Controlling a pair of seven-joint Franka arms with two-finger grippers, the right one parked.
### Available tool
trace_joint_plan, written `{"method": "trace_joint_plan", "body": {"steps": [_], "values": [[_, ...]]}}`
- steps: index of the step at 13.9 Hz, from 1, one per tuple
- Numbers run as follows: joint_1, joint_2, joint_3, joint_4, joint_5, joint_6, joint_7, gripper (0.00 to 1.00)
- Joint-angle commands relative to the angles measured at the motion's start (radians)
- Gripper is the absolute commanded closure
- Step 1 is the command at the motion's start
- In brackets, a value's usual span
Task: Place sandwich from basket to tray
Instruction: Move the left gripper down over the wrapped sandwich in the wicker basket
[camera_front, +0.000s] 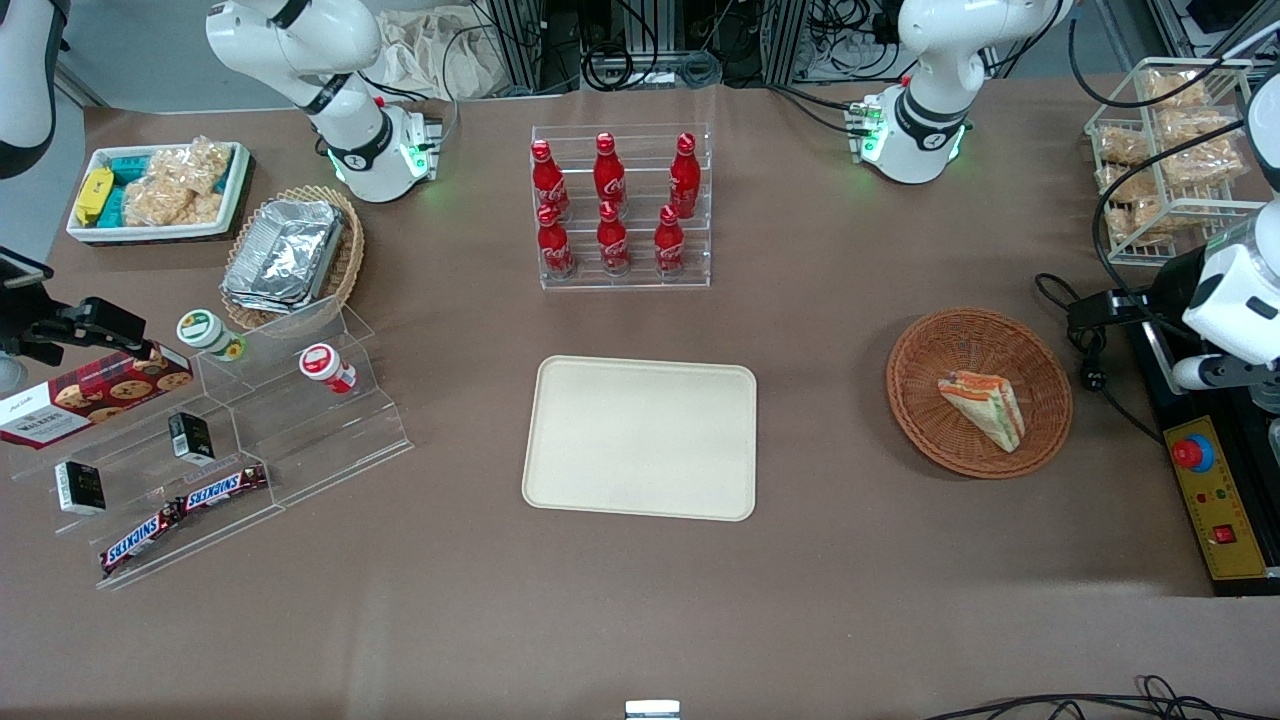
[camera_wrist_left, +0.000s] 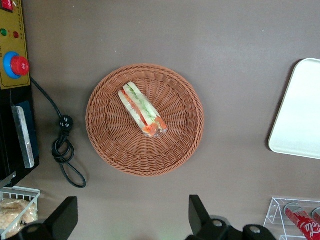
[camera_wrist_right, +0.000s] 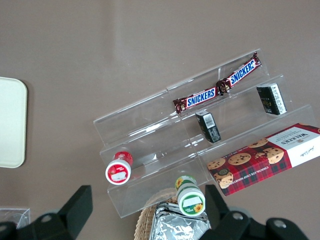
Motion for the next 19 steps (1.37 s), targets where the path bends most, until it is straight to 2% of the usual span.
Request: {"method": "trace_joint_plan", "body": {"steps": [1,3,5,8,10,13,19], "values": [[-0.003,0.014,-0.002,0.019,-0.009,-0.004,-0.042,0.01],[-0.006,0.029,-0.003,0.03,0.004,-0.002,-0.101,0.01],[-0.026,0.027,-0.007,0.01,0.046,-0.004,-0.189,0.01],[-0.048,0.023,-0.008,-0.055,0.053,0.013,-0.565,0.01],[-0.057,0.021,-0.01,-0.122,0.054,0.069,-0.751,0.01],[-0.057,0.018,-0.01,-0.249,0.057,0.215,-0.859,0.01],[-0.04,0.026,0.0,-0.453,0.109,0.488,-0.876,0.01]]}}
